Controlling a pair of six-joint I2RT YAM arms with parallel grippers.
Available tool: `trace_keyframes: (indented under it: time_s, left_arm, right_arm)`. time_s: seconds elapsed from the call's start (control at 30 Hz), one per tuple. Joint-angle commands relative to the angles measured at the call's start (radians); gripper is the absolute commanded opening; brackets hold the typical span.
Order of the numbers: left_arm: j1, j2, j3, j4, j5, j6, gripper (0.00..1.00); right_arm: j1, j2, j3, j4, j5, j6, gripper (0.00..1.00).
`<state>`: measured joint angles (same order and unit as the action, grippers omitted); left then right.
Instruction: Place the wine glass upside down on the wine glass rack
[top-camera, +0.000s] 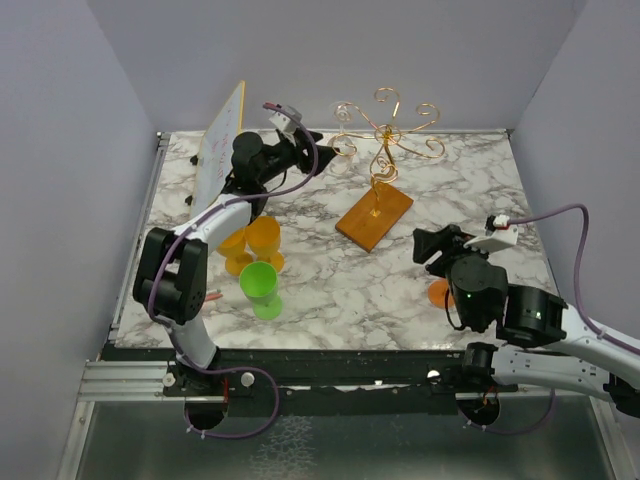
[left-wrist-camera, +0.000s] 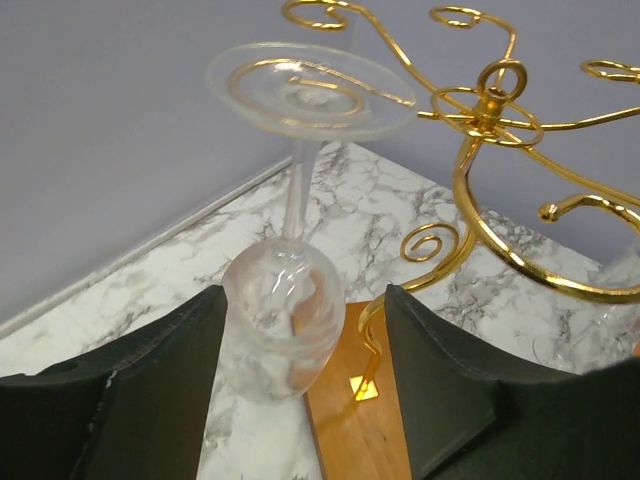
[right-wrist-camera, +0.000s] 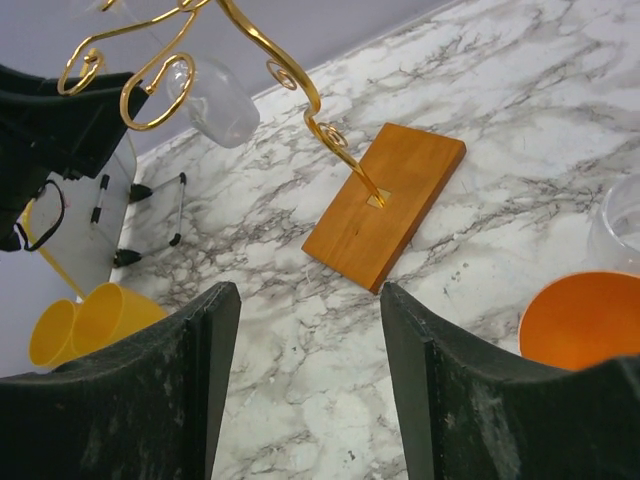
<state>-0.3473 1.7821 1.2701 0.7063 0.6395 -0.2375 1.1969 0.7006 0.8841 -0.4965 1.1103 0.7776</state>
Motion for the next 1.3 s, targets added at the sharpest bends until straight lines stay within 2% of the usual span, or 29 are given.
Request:
trace_keyframes:
  time_s: [0.0,0.17,0.27,0.33,0.4,0.47,0.6,0.7,0.8,0.9,1.0,1.13,1.27]
  left_arm:
    - [0.020,-0.130,-0.109,-0.064,-0.206,-0.053,0.69]
    - [0.021,-0.257,-0.156,-0.236,-0.323,-0.061,0.82]
    - [0.021,-0.312,-0.144,-0.368,-0.390,-0.059,0.86]
    - [0.021,-0.337,-0.106,-0.475,-0.418,-0.059,0.94]
    - [0.021,-0.355,-0.071,-0.579,-0.432,-0.071,0.98]
    - [0.021,-0.376,-0.041,-0.686,-0.441,-0.068,0.99]
    - [0.021,-0.431,0.037,-0.993,-0.511,-0.019,0.99]
    - [0.021,-0.494,0.052,-1.115,-0.518,-0.013,0.99]
    - [0.021,-0.579,0.015,-1.151,-0.475,-0.036,0.99]
    - [0.021,-0.665,-0.043,-1.137,-0.466,-0.080,0.99]
    - [0.021,-0.729,-0.091,-1.116,-0.478,-0.108,0.99]
    - [0.021,-0.769,-0.126,-1.096,-0.465,-0.124,0.99]
    - [0.021,-0.769,-0.141,-1.069,-0.394,-0.138,0.99]
  right_arm:
    - [0.006,0.007,0.114,-0.293,0.046,0.187,0.65]
    - [0.006,0.020,0.186,-0.443,0.061,0.235,0.73]
    - [0.006,0.043,0.210,-0.459,0.077,0.215,0.77]
    - [0.006,0.067,0.211,-0.417,0.084,0.147,0.80]
    - [0.006,0.109,0.209,-0.345,0.088,0.022,0.82]
    - [0.003,0.187,0.242,-0.346,0.112,-0.066,0.87]
    - [-0.032,0.349,0.344,-0.482,0.158,-0.091,0.92]
    - [-0.088,0.392,0.348,-0.392,0.077,-0.241,0.93]
    - [-0.192,0.395,0.316,-0.276,-0.069,-0.346,0.92]
    - [-0.337,0.422,0.335,-0.339,-0.168,-0.331,0.88]
    - [-0.425,0.432,0.327,-0.390,-0.184,-0.340,0.86]
    - [-0.487,0.412,0.305,-0.424,-0.223,-0.301,0.84]
    - [-0.505,0.390,0.279,-0.445,-0.269,-0.214,0.82]
